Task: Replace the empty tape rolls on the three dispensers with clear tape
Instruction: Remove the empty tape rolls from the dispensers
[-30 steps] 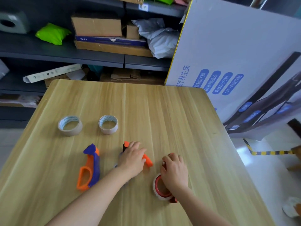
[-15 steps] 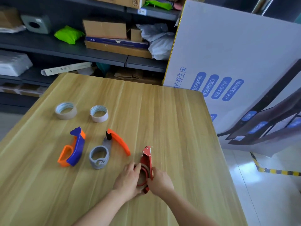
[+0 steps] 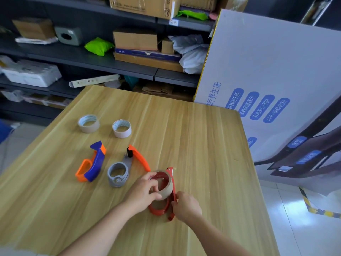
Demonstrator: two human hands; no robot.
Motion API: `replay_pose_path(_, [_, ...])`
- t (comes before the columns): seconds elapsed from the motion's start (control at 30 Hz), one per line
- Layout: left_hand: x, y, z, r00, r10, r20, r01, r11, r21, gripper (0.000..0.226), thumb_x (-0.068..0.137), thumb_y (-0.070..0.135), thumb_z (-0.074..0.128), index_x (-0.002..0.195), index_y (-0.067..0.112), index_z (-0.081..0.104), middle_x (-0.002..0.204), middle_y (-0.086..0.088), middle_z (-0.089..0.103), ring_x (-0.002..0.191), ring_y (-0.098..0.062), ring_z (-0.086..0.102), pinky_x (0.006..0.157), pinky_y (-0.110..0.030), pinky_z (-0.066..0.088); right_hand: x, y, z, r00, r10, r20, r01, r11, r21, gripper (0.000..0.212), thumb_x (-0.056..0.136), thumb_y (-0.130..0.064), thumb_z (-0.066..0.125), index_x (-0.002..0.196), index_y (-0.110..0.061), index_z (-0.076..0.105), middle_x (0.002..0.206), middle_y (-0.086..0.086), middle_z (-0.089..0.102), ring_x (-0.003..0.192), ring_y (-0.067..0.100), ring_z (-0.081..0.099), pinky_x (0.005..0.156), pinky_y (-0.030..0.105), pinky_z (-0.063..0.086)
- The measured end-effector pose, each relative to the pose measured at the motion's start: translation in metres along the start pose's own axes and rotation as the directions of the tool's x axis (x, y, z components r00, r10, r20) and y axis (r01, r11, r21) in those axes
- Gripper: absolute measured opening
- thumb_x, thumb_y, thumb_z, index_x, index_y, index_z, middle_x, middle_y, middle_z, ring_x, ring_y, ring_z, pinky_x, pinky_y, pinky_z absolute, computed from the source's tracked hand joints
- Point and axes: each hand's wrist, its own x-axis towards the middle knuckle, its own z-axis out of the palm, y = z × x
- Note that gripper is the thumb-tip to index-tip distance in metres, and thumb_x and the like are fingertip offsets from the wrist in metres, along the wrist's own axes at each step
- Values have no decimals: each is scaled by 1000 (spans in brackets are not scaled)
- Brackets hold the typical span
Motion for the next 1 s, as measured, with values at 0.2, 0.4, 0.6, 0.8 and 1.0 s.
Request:
replay_pose_path(0.2, [25, 10, -25, 994, 55, -92, -54, 999, 4, 18, 82, 27, 71, 75, 20, 56, 117, 13, 50, 107, -8, 49, 90, -27, 38, 10, -12, -9, 986, -13, -167, 15, 1000, 12, 25, 96, -29, 46, 115, -16, 55, 110, 1, 64, 93, 22, 61, 67, 28, 44])
replay_pose_path(0.4, [72, 10, -57, 974, 74, -215, -68, 997, 37, 15, 84, 26, 69, 82, 14, 61, 94, 8, 51, 96, -11, 48, 78, -24, 34, 32, -40, -18, 944, -133, -302, 137, 991, -7, 22, 93, -29, 48, 107, -18, 60, 110, -1, 59, 96, 22, 60, 67, 32, 48])
replay_pose_path(0.6, [135, -15, -79, 981, 59, -187, -29, 987, 157, 8, 89, 15, 60, 93, 10, 65, 106, -2, 57, 111, -20, 47, 91, -27, 35, 60, -64, -15, 948, -211, -240, 203, 977, -60, 29, 94, -30, 48, 103, -12, 69, 104, 3, 61, 103, 21, 55, 77, 33, 50])
replay_pose_path(0.8, [186, -45, -79, 998, 18, -62, -2, 967, 255, 5, 86, 14, 62, 87, 11, 65, 109, -3, 61, 113, -22, 47, 88, -28, 35, 84, -82, -10, 970, -200, -141, 199, 980, -15, 35, 94, -38, 51, 118, -18, 67, 113, 2, 62, 108, 22, 57, 86, 33, 48])
replay_pose_path(1.0, [215, -70, -72, 998, -19, 64, -4, 936, 352, 12, 88, 17, 59, 91, 10, 68, 111, -8, 58, 114, -25, 50, 87, -31, 40, 96, -93, -3, 973, -197, -117, 197, 980, -16, 32, 95, -37, 48, 113, -20, 69, 106, 2, 67, 103, 21, 60, 83, 33, 46])
